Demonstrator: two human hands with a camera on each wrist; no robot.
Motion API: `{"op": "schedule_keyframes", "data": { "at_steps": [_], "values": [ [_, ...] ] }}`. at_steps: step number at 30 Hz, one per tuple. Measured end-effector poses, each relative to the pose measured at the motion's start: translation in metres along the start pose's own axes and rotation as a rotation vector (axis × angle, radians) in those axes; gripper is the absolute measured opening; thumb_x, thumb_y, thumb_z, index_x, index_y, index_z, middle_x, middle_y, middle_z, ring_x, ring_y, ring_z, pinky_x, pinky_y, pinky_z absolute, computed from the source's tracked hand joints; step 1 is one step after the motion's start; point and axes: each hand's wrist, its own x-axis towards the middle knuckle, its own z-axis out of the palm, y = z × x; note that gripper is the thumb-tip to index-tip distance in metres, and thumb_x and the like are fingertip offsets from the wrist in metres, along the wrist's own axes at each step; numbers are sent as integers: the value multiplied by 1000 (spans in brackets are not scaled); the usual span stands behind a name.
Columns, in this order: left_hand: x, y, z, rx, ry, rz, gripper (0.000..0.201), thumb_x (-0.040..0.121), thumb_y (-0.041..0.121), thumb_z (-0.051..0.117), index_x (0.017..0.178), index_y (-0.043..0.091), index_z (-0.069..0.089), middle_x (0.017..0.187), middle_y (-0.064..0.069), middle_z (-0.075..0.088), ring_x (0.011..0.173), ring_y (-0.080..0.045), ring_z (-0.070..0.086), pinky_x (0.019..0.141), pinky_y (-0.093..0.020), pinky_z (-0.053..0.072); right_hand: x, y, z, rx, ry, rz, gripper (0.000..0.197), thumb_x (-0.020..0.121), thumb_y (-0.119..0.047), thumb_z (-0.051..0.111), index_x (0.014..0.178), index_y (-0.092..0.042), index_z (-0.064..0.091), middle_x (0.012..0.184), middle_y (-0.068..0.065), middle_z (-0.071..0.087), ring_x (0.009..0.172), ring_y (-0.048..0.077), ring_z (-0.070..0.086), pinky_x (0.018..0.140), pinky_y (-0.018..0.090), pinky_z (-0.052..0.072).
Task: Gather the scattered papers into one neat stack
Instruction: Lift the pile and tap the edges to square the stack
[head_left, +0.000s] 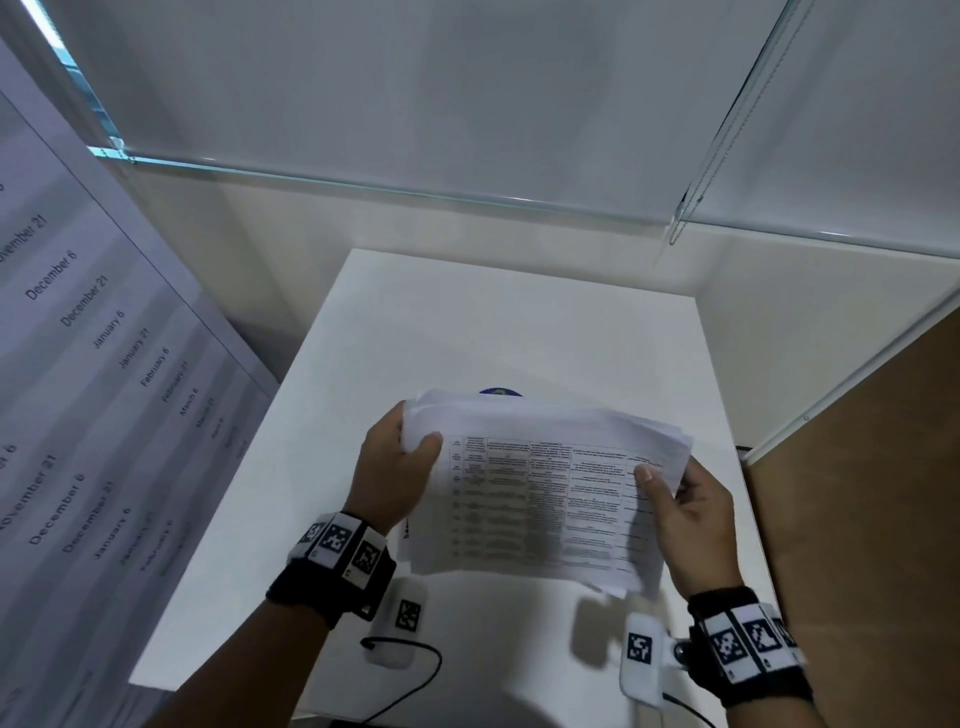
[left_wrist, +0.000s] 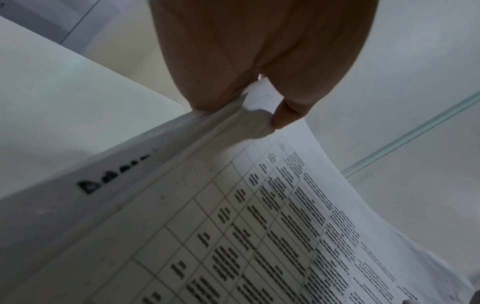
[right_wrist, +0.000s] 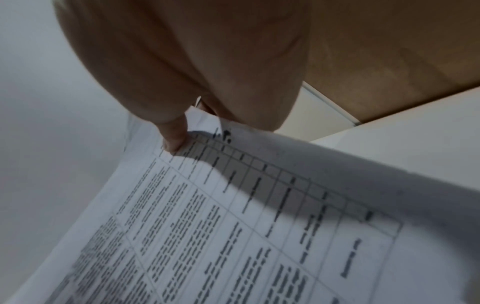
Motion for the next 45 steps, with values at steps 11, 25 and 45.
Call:
{"op": "schedule_keyframes", "data": {
  "at_steps": [11,25,45],
  "values": [
    [-16,-17,-1,-283,87,72,19,74,10,57,87,-2,63,83,-6,66,78,-16,62,66,-31,51,-19,13,16,99,-24,-67,25,90,8,64,104,-13,68,106,4,75,106,21,68,95,31,52],
    [2,-11,-1,4,129,71,21,84,32,71,95,18,61,80,4,68,72,-10,62,62,-31,51,0,2,24,123,46,60,4,94,-10,66,96,-11,69,71,-14,71,68,-2,68,65,14,53],
    [-18,-23,18,-267,-46,-72,26,74,4,61,94,14,74,90,-10,79,87,-30,76,74,-52,62,-20,27,37,-217,27,284,107,64,-21,94,151,-27,31,135,-9,46,125,10,45,107,35,38]
  ]
}}
